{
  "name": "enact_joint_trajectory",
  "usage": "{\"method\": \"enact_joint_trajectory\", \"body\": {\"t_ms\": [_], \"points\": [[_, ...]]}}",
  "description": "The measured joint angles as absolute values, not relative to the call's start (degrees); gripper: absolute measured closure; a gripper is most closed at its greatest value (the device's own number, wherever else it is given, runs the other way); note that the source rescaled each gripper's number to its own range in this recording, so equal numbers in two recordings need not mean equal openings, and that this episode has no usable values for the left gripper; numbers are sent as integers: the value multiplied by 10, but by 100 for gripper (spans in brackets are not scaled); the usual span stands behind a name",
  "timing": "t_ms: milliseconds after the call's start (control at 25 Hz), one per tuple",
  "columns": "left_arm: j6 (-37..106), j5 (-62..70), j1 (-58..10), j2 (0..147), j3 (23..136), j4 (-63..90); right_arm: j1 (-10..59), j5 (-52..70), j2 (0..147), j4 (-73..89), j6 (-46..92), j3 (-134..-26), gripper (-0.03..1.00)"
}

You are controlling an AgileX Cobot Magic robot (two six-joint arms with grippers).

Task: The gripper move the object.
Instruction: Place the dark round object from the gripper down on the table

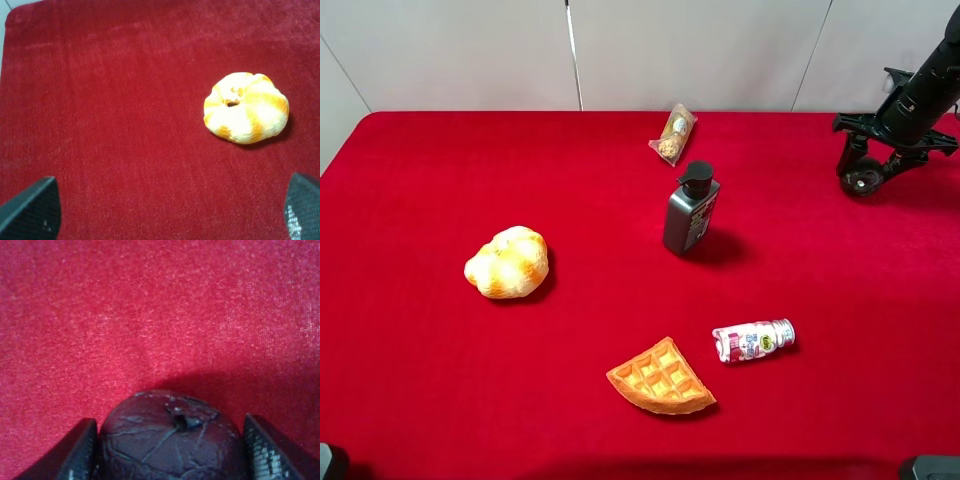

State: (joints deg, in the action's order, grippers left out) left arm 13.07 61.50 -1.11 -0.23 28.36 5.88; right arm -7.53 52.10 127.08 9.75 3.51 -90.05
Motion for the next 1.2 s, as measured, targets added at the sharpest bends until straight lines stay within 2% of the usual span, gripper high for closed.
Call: {"method": "enact_joint_trajectory", "body": {"t_ms": [480,1200], "points": [[131,615,-11,-2,284,59,-75,537,1259,98,35,-900,97],[131,615,-11,-2,284,59,-64,619,1105,96,34,-900,97]]}}
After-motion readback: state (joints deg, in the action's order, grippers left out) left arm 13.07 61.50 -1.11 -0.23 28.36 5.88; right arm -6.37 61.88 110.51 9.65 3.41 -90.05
